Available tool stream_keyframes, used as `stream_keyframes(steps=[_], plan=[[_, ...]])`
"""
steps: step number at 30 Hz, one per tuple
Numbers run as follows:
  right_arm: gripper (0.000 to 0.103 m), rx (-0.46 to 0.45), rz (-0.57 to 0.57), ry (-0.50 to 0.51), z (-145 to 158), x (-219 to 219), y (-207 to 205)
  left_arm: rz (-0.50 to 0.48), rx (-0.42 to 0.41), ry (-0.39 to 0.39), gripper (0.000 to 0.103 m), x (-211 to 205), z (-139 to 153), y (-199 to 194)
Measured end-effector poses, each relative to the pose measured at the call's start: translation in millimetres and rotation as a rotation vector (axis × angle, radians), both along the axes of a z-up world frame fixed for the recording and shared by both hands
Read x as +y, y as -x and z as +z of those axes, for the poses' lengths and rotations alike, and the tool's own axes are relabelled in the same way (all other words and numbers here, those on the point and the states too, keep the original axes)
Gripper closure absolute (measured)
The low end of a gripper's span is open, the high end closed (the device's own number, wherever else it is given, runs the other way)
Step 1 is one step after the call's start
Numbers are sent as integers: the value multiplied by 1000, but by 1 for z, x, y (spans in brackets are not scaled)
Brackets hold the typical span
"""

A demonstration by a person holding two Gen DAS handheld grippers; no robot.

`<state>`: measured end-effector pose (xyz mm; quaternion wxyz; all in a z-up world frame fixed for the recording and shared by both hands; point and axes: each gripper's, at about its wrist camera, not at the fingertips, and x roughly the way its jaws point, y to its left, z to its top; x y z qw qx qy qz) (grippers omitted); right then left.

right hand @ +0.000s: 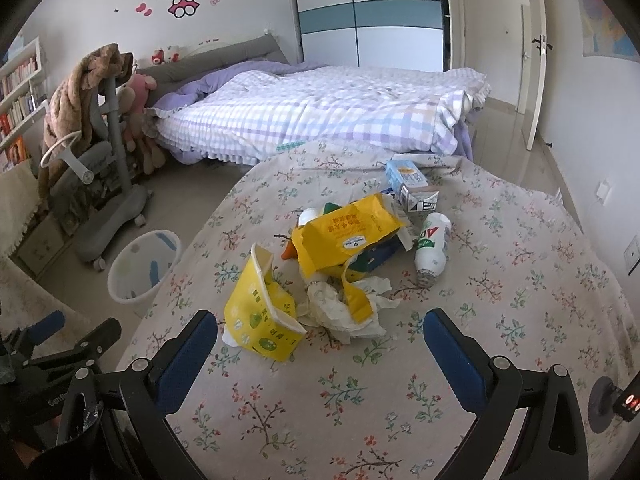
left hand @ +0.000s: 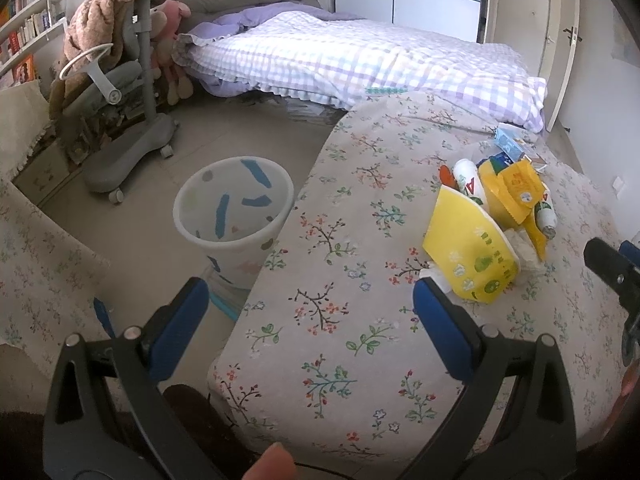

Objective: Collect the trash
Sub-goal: 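Grasp the yellow paper cup with the left tool while the right tool grasps the white bottle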

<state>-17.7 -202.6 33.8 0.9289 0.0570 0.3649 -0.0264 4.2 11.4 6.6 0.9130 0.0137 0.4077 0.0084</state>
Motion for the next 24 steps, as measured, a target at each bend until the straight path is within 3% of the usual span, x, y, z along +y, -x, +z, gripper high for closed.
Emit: stream_keyframes(steps=[7,13,16,21,24], plan=[[0,19,-58,-12,13,-38,-10,-152,147,44,1,-19,2,-27],[0,141,-175,-103,0,-106,-36,-284,300,61,1,-52,-7,-62],[0,207,-251,-162,-14,-139,-46,-310,376,122,1,-68,-16,-82],[0,284,-307,-249,-38,-170,-63,-331,421,181,2,-89,-38,-104],[0,300,-330,-263,-47,-179,-75,-332,489,219,9,-99,-55,-116]])
